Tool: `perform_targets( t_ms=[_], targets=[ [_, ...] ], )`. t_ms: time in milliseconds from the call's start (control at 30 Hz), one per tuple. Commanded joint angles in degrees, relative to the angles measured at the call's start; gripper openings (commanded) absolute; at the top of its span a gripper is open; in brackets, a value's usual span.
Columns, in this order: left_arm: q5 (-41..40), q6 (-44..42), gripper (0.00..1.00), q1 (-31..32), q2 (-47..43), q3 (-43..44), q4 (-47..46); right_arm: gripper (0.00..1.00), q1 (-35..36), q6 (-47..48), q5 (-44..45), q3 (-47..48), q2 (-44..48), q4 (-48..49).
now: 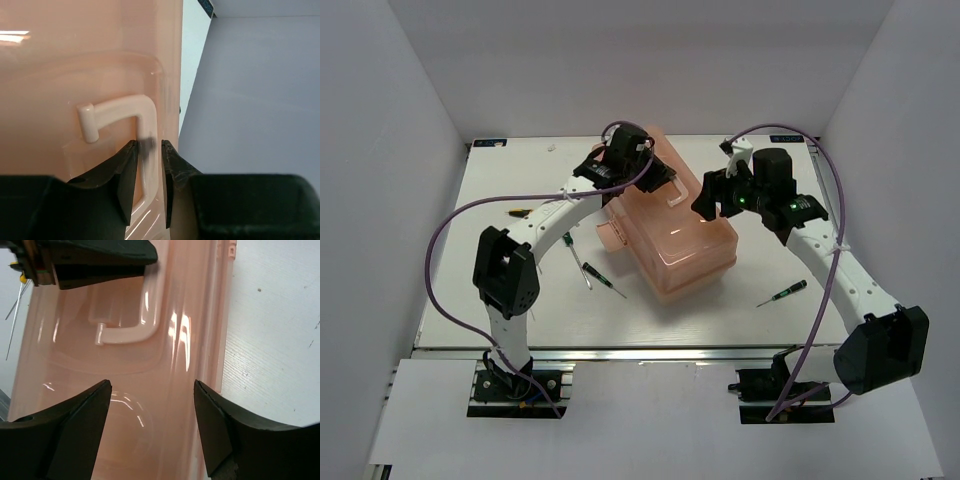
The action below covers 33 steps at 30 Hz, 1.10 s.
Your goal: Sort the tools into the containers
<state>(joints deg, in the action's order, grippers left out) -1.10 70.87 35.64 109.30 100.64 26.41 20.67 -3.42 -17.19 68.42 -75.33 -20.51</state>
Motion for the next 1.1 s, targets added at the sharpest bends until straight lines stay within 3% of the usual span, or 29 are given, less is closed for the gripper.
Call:
perform_targets(
  t_ms=[0,533,1067],
  targets=[
    [3.1,-1.9,0.36,-1.3,-1.2,-1.6,-5.6,0.72,0.6,1.1,-2.0,4.3,1.3,1.4],
    [13.1,-3.0,0.35,-3.8,0.0,-4.0,-17.4,0.71,0.6,-6.9,-9.0,11.0,-9.5,5.7],
    [18.0,0.8,0.34,-5.8,-3.8,-14.5,-33.1,0.67,0.0,-9.5,-7.5,17.3,-16.6,6.5]
  ],
)
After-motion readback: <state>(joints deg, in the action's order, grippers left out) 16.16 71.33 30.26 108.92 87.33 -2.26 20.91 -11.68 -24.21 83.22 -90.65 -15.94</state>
